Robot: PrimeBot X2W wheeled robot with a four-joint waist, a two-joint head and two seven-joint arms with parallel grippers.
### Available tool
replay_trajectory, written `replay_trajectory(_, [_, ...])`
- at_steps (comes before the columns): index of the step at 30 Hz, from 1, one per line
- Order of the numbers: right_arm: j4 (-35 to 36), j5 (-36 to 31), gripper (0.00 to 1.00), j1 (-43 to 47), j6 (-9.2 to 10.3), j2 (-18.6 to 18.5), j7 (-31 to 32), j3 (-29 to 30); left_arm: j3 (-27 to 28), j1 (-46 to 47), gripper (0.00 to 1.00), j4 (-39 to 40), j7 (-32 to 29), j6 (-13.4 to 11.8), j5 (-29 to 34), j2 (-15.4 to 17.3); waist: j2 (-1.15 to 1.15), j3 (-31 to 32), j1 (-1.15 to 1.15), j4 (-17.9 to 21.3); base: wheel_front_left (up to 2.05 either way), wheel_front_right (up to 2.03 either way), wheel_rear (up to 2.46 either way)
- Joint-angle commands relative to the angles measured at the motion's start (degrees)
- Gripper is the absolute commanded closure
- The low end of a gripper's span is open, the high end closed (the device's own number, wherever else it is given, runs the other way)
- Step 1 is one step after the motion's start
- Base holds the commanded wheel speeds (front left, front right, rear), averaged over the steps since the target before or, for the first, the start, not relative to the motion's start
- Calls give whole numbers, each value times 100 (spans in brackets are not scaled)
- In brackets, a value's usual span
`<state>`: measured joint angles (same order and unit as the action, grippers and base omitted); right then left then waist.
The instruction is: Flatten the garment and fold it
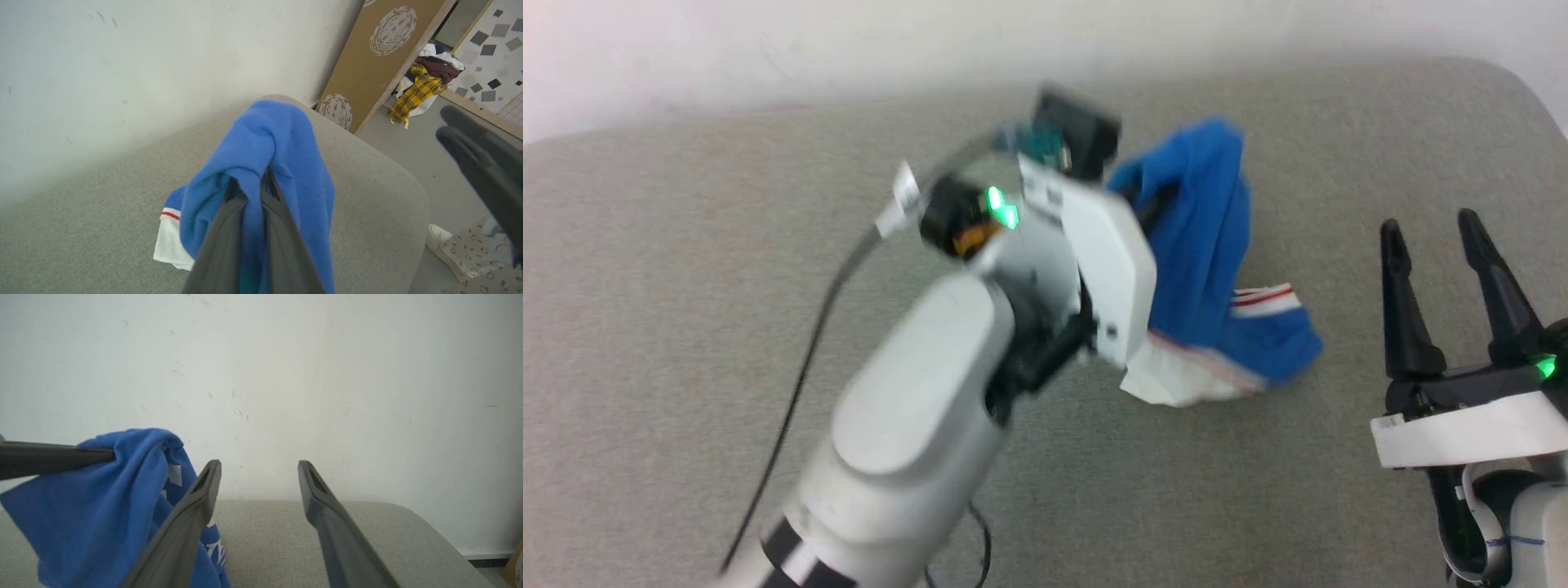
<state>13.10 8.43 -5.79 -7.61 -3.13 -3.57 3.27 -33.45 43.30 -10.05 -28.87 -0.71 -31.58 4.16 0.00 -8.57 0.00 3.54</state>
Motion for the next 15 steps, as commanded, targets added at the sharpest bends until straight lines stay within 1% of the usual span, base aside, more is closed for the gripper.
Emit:
replay_trajectory(1, [-11, 31, 0, -56, 12, 22, -17, -12, -39, -113, 100, -66, 111, -49, 49, -14, 0, -189, 0, 176, 0, 0, 0])
replay_trajectory(5, [-98, 81, 0, -160, 12, 22, -34, -93, -207, -663, 100, -959, 767, -362, 107, -83, 0, -352, 0, 331, 0, 0, 0])
replay_trajectory(10, [-192, 107, 0, -225, 12, 0, -39, -112, -286, -742, 100, -2020, 1601, -605, 147, -116, 0, -473, 0, 403, 0, 0, 0])
replay_trajectory(11, [-198, 111, 0, -224, 12, -8, -42, -104, -289, -705, 79, -2144, 1771, -640, 138, -120, 0, -481, 0, 397, 0, 0, 0])
replay_trajectory(12, [-198, 114, 0, -215, 12, -15, -46, -78, -281, -666, 18, -2208, 1925, -647, 64, -122, 0, -490, 0, 376, 0, 0, 0])
replay_trajectory(13, [-200, 112, 0, -198, 12, -22, -49, -41, -287, -620, 0, -2200, 2081, -645, -59, -124, 0, -491, 0, 343, 0, 0, 0])
replay_trajectory(15, [-213, 104, 0, -159, 12, -27, -47, 17, -348, -496, 0, -2109, 2391, -658, -217, -125, 0, -480, 0, 265, 0, 0, 0])
